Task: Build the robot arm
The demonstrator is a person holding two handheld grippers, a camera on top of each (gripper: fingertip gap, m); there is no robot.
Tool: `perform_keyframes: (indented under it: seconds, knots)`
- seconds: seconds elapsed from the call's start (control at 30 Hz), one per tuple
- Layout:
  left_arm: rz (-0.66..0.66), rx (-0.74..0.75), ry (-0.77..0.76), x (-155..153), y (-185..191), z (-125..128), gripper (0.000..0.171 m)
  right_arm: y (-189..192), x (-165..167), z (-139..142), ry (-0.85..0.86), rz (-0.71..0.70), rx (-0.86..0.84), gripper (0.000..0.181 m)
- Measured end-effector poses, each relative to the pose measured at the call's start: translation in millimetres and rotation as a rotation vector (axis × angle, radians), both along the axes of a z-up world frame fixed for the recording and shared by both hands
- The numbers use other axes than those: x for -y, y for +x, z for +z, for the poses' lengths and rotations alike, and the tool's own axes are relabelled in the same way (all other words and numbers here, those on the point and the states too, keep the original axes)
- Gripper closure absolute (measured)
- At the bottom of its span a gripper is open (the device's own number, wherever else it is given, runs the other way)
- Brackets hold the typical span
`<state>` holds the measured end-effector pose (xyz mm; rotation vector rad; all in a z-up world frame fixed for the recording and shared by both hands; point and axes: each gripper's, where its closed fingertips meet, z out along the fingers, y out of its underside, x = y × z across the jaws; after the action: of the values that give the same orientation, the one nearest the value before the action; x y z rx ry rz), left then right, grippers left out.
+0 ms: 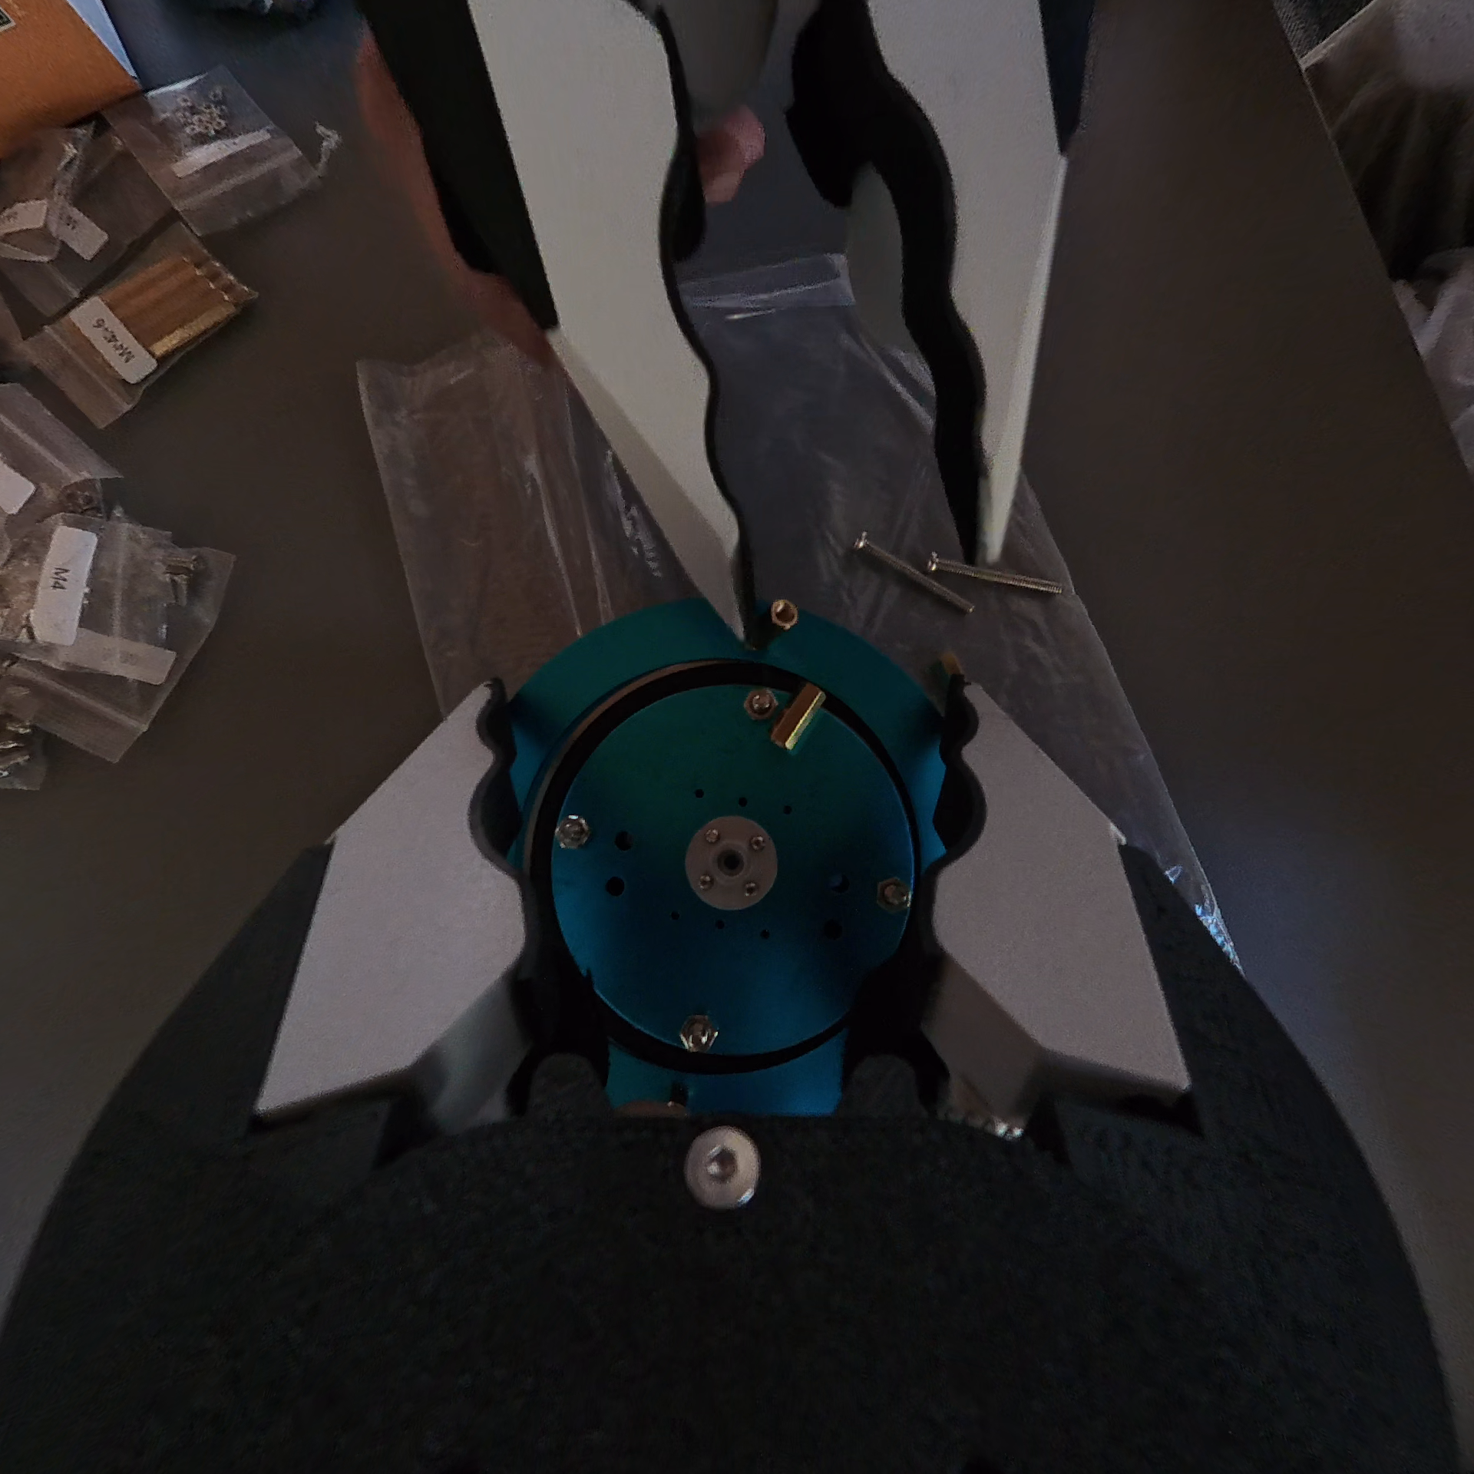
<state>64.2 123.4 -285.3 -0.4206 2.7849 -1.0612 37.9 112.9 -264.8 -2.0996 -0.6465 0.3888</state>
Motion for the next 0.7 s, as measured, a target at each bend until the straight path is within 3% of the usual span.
perform_keyframes:
  seconds: [0.07, 0.17, 0.33, 0.4, 0.47, 0.7]
  knots:
    - [0.000, -0.001, -0.001, -0.3, 0.0, 0.0, 0.064, 0.6, 13.1, 1.5, -0.006, 0.025, -0.015, 0.164]
    - [0.000, -0.001, -0.002, -0.1, 0.2, 0.1, 0.064, 9.2, 7.8, 6.1, 0.031, -0.036, -0.011, 0.153]
    - [0.000, 0.000, -0.002, -0.1, 0.2, 0.0, 0.064, -0.8, -9.5, 4.1, 0.039, -0.006, 0.059, 0.149]
    - [0.000, 0.001, -0.002, 0.0, 0.4, 0.0, 0.064, -2.3, -7.6, 5.6, 0.033, -0.010, 0.033, 0.149]
    - [0.002, 0.001, -0.002, -0.1, 0.8, 0.0, 0.065, -4.3, 4.8, 6.6, 0.008, 0.014, 0.003, 0.173]
    - [0.009, 0.002, -0.001, 0.6, 1.4, 0.2, 0.065, 11.8, -10.2, 9.7, 0.109, -0.116, 0.190, 0.159]
